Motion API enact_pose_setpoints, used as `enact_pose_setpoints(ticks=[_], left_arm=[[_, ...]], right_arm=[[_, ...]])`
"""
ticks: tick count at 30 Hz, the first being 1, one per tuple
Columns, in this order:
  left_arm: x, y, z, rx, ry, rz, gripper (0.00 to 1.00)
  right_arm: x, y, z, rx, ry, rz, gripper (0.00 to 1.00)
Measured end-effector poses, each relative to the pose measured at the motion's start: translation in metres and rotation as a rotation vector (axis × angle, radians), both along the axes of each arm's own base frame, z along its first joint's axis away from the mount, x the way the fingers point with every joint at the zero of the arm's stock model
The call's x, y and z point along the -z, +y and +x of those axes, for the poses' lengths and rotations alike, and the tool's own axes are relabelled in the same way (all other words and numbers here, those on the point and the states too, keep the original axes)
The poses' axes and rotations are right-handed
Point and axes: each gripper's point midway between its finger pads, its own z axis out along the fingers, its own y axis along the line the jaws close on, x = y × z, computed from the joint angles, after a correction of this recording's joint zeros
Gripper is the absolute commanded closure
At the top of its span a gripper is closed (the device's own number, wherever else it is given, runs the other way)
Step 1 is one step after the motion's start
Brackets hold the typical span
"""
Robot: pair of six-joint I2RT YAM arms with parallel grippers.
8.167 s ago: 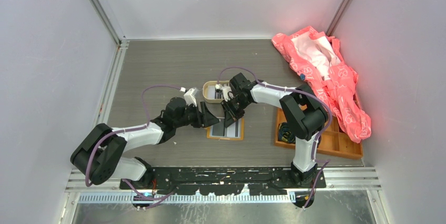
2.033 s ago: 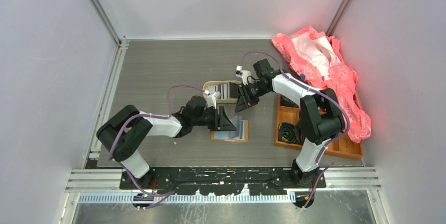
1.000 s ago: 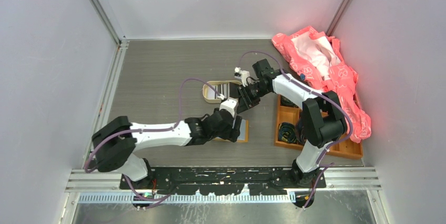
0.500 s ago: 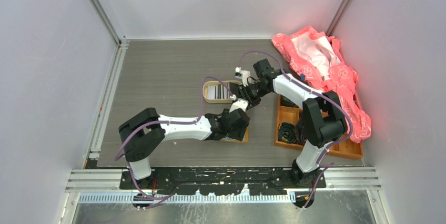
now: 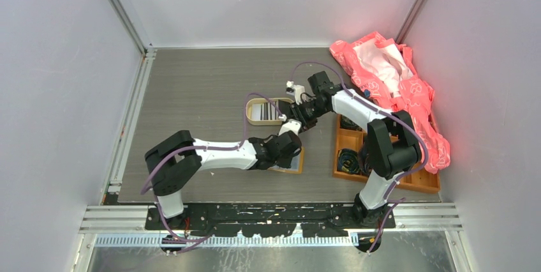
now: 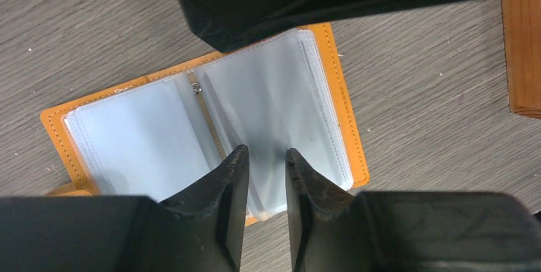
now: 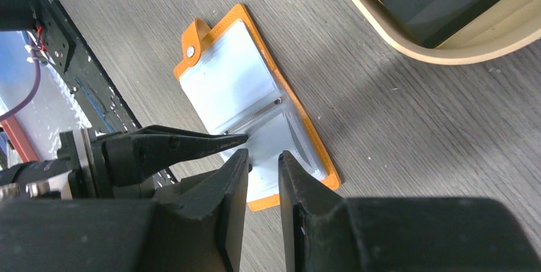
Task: Put the credit cards into the card holder
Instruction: Turn over the card slot in the card holder.
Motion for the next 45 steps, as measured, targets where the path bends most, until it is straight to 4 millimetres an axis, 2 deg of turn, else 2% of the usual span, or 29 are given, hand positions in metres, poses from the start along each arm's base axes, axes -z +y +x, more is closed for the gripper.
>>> enact_pose_setpoints(ticks=[9, 17, 21, 27, 29, 32, 34, 37, 40, 45], left_arm=[[0.003, 0.014, 0.006, -0.036, 0.075, -0.143, 0.9], [0.004, 0.013, 0.007, -0.036, 0.12, -0.232, 0.93], [0.004, 0.012, 0.007, -0.032, 0.132, -0.262, 0.94], [0.005, 0.014, 0.008, -0.032, 0.164, -0.326, 0.95], [0.005, 0.014, 0.009, -0.033, 0.178, -0.35, 0.95], [0.006, 0.014, 0.008, -0.028, 0.195, -0.38, 0.95], [0.007, 0.017, 0.01, -0.033, 0.203, -0.399, 0.95], [0.007, 0.018, 0.011, -0.037, 0.218, -0.427, 0.96], [0.007, 0.02, 0.011, -0.034, 0.229, -0.443, 0.96], [0.008, 0.02, 0.011, -0.024, 0.243, -0.465, 0.96]], right_arm=[[0.003, -0.003, 0.0, -0.002, -0.005, -0.022, 0.71], [0.01, -0.017, 0.004, -0.03, -0.065, -0.135, 0.7], [0.01, -0.015, -0.003, -0.103, -0.09, -0.147, 0.66], [-0.007, -0.013, -0.018, -0.227, -0.191, -0.09, 0.65], [-0.014, -0.014, -0.028, -0.289, -0.268, -0.062, 0.54], [-0.015, -0.022, -0.05, -0.43, -0.408, -0.024, 0.28], [-0.011, -0.027, -0.064, -0.517, -0.491, -0.006, 0.2], [0.0, -0.032, -0.084, -0.662, -0.623, 0.02, 0.17], [0.014, -0.029, -0.093, -0.767, -0.701, 0.023, 0.16], [0.028, -0.017, -0.091, -0.882, -0.818, -0.023, 0.16]])
